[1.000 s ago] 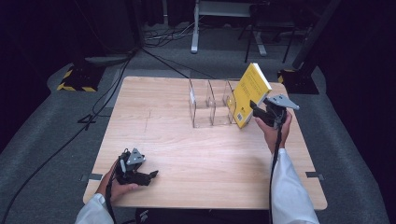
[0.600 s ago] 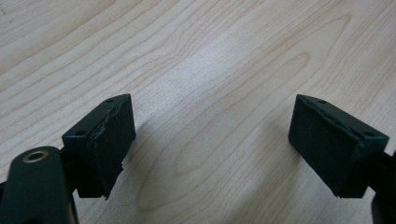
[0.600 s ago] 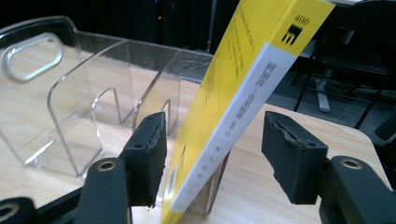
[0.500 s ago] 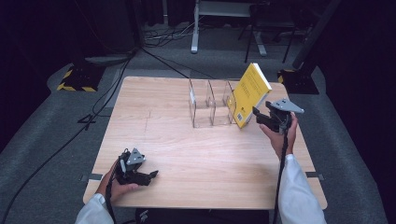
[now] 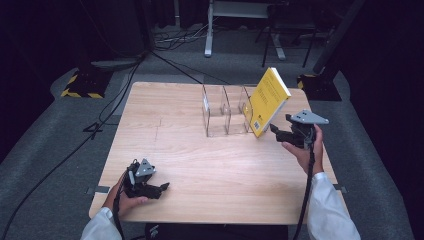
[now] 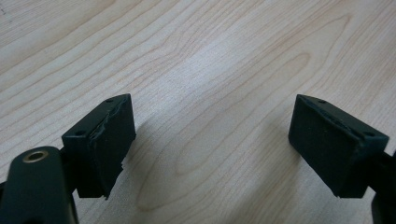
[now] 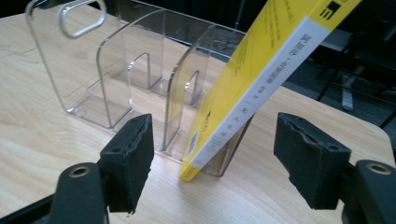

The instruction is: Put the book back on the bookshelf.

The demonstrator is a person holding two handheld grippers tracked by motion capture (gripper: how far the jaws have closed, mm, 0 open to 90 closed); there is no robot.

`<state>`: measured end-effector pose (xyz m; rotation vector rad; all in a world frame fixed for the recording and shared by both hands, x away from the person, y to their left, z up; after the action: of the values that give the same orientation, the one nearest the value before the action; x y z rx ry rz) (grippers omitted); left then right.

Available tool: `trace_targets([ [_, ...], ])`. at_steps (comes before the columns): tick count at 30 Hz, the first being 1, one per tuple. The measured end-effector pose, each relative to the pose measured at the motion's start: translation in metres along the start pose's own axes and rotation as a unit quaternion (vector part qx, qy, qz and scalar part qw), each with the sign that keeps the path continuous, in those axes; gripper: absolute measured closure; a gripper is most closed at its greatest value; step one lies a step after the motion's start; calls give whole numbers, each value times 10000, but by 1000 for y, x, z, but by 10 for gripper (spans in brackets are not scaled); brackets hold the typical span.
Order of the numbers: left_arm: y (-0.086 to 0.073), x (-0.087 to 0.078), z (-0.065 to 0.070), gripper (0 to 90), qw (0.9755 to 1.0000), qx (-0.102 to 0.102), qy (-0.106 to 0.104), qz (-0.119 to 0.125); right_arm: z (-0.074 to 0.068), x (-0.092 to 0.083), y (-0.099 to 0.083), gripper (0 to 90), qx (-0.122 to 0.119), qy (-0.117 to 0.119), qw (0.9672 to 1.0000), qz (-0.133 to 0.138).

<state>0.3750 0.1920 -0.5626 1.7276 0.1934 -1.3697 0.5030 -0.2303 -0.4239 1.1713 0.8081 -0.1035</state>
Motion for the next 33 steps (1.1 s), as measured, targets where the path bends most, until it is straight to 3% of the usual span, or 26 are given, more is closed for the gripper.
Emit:
trace_targets([
  [17, 1, 0, 0, 151, 10000, -10, 9, 11, -19, -18, -24, 269, -661, 103, 9972, -332],
  [33, 1, 0, 0, 151, 10000, -12, 5, 10, -28, -30, -56, 267, -952, 61, 9945, -437],
])
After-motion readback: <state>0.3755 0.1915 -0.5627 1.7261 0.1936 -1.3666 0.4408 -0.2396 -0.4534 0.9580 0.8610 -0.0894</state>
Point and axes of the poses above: each handheld gripper's, and its own axes: x roughly forward along the jaws, y roughly out of its top, z roughly to its right, the point moved 8 cm from there along x, roughly forward along the jaws, and after that the axes turned 11 degrees about -z, right-handed, at the moved point
